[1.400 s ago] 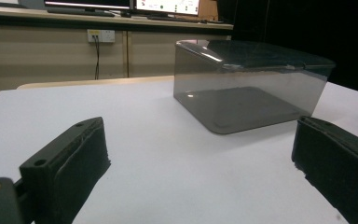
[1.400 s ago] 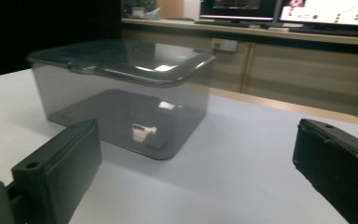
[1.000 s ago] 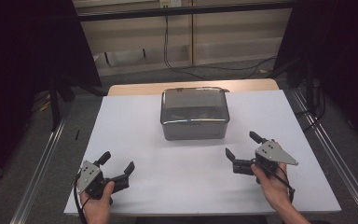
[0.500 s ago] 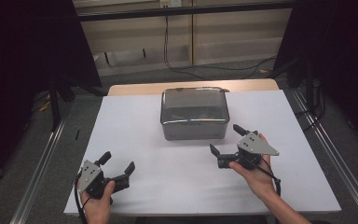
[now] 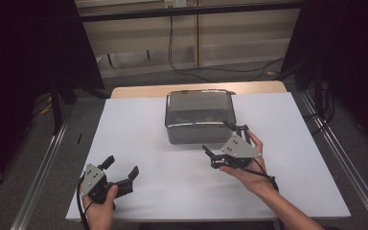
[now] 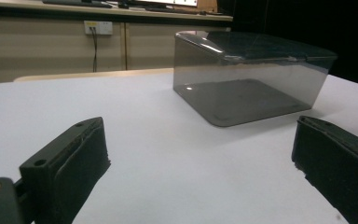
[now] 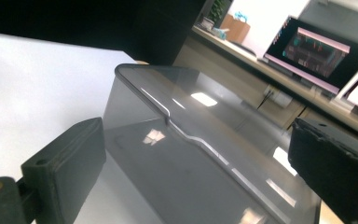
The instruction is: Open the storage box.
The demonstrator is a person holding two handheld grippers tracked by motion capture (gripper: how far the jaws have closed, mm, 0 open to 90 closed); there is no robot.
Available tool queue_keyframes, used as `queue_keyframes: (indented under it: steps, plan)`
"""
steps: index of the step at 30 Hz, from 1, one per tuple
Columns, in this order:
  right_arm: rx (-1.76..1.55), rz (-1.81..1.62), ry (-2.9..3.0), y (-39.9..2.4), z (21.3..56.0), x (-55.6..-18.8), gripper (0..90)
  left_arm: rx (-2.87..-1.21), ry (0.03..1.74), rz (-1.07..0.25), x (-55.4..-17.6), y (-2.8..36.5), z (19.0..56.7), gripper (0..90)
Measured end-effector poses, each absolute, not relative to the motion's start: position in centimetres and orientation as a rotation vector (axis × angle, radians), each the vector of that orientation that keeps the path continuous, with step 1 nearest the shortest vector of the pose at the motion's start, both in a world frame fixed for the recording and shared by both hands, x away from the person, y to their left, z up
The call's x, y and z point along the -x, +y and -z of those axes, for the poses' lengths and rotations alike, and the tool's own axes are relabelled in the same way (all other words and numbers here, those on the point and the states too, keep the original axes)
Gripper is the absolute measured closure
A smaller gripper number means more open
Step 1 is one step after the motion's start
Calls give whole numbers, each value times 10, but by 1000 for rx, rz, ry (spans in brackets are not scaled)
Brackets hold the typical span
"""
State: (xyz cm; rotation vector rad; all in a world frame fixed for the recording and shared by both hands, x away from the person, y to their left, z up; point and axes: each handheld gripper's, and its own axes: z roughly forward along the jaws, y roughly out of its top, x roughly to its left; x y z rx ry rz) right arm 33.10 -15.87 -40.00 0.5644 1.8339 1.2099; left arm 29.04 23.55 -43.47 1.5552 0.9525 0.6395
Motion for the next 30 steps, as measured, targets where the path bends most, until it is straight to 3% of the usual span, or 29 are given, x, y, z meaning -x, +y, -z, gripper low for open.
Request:
queue_keyframes:
  steps: [14,30]
  plan:
    - [-356,-920,1809,-137,410,-340,93,-1575,932,-665,-287,234,433,30]
    - [-45,-543,1751,-118,420,-348,313,-1597,933,-682,-291,235,434,30]
